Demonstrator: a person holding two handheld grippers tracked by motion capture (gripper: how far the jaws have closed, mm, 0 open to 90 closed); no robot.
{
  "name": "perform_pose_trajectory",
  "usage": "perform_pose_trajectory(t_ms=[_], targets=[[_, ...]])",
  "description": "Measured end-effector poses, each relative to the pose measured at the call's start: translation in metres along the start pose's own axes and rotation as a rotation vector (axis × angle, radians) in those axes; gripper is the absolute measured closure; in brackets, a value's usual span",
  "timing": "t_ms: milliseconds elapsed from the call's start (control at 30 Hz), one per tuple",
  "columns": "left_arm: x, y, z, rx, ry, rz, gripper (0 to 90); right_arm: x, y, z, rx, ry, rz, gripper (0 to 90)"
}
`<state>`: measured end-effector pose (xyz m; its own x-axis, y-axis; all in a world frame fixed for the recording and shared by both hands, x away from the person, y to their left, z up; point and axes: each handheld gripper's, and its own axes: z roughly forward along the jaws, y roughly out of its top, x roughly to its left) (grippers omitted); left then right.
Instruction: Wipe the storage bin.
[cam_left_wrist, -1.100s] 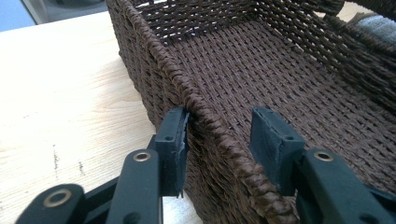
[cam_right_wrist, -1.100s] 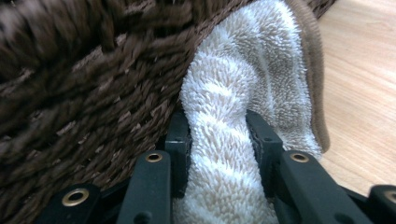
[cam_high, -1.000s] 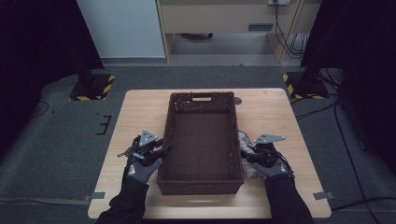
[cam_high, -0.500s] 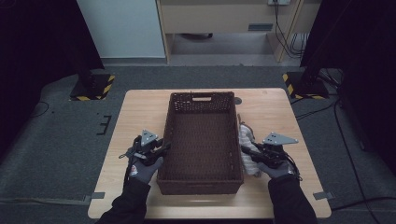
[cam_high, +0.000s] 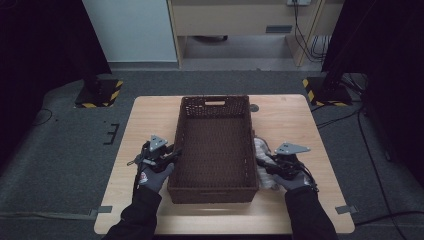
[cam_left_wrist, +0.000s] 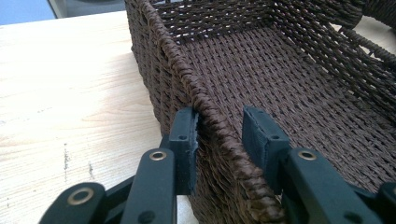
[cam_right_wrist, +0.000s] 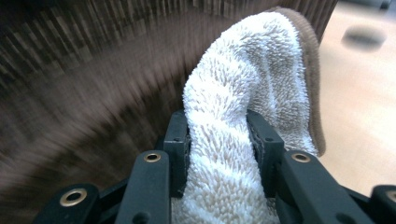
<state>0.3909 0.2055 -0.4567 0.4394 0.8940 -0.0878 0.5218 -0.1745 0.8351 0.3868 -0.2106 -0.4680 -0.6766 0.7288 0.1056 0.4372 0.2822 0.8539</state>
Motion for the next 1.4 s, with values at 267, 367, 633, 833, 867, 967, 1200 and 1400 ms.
perform_pose_trajectory(t_ms=[267, 367, 633, 833, 867, 967, 1200, 1400], targets=[[0.003, 0.001, 0.002, -0.005, -0.006, 0.000, 64.1, 0.006, 0.005, -0.010, -0.074, 0.020, -0.013, 66.1], [0.003, 0.001, 0.002, -0.005, -0.008, -0.003, 64.0, 0.005, 0.000, 0.000, -0.017, 0.014, -0.020, 66.2], [0.002, 0.001, 0.002, -0.009, -0.001, -0.011, 64.0, 0.004, -0.020, 0.029, 0.170, 0.026, -0.032, 66.1], [0.005, 0.004, 0.007, -0.016, 0.004, -0.022, 63.9, -0.003, 0.002, -0.006, -0.044, 0.021, 0.014, 66.1], [0.005, 0.004, 0.008, -0.015, 0.005, -0.022, 63.9, -0.003, 0.006, -0.013, -0.088, 0.030, 0.017, 66.0], [0.006, 0.005, 0.010, -0.016, 0.006, -0.023, 63.9, 0.002, 0.008, -0.014, -0.072, 0.024, -0.025, 66.0], [0.011, 0.008, 0.015, -0.022, 0.000, -0.030, 63.3, 0.004, -0.014, 0.027, 0.166, 0.011, -0.055, 65.9], [0.015, 0.007, 0.014, -0.051, 0.032, -0.020, 49.3, 0.001, -0.014, 0.025, 0.168, 0.002, -0.038, 65.4]])
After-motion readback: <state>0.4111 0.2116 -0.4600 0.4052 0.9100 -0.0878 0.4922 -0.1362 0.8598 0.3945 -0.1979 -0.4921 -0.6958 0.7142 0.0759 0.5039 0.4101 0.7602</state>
